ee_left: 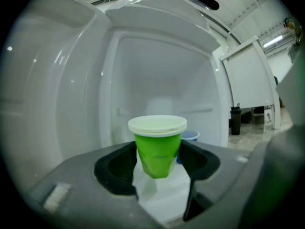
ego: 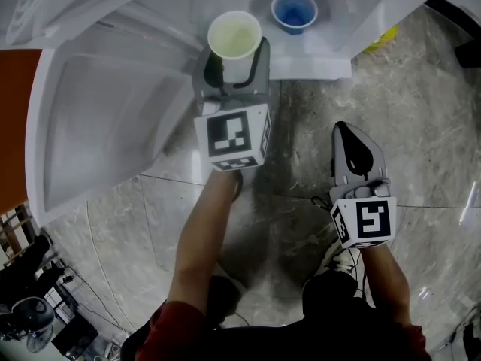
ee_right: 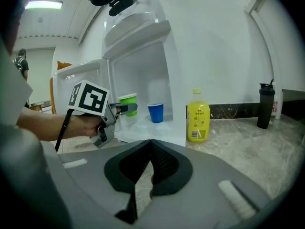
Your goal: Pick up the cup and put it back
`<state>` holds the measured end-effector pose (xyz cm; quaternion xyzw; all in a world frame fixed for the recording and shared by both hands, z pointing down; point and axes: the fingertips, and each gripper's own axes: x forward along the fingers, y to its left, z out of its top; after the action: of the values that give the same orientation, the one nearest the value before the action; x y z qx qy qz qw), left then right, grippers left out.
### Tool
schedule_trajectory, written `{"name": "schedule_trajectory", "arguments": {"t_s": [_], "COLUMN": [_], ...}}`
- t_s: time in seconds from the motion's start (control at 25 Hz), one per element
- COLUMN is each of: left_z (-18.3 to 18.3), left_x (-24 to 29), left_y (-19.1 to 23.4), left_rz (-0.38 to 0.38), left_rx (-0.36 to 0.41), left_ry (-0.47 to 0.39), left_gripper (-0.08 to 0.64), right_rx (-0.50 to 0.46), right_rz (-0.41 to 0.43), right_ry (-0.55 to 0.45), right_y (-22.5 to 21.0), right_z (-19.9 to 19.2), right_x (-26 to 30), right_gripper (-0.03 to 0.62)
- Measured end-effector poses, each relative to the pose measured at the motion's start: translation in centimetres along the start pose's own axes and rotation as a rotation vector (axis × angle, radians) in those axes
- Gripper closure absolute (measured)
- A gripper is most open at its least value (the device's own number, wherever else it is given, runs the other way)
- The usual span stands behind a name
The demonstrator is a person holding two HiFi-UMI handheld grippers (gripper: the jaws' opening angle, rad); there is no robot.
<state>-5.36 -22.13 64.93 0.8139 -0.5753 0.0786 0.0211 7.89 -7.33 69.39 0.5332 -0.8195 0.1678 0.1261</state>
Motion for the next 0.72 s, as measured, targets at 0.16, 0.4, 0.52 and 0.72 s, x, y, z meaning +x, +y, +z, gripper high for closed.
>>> {"name": "schedule_trajectory", "arguments": {"t_s": [0.16, 0.4, 0.52, 0.72], "left_z": [0.0, -0.9, -1.2, -1.9], "left_x": [1.7, 3.6, 4.4, 5.5], "left_y": [0.2, 0.0, 0.1, 0.0], "left_rz": [-0.005, -0.014, -0.007, 0.005], "left_rx": [-0.014, -0.03, -0.038, -0.022], "left_ry": [-0.003, 0.017, 0.024, 0.047], "left_gripper": [0.284, 0.284, 0.284, 0.284], "right_rx": [0.002, 0.009, 0.012, 0.016], "right_rz": [0.001, -0.002, -0.005, -0.004], "right_ry": [0.007, 0.016, 0.022, 0.025], "right_y": [0.0, -0.1, -0.3, -0.4], "right_z": [-0.2, -0.7, -0.9, -1.1], "right_x": [0.2, 0.4, 0.5, 0.5], "right_gripper": [0.594, 0.594, 0.594, 0.594]}}
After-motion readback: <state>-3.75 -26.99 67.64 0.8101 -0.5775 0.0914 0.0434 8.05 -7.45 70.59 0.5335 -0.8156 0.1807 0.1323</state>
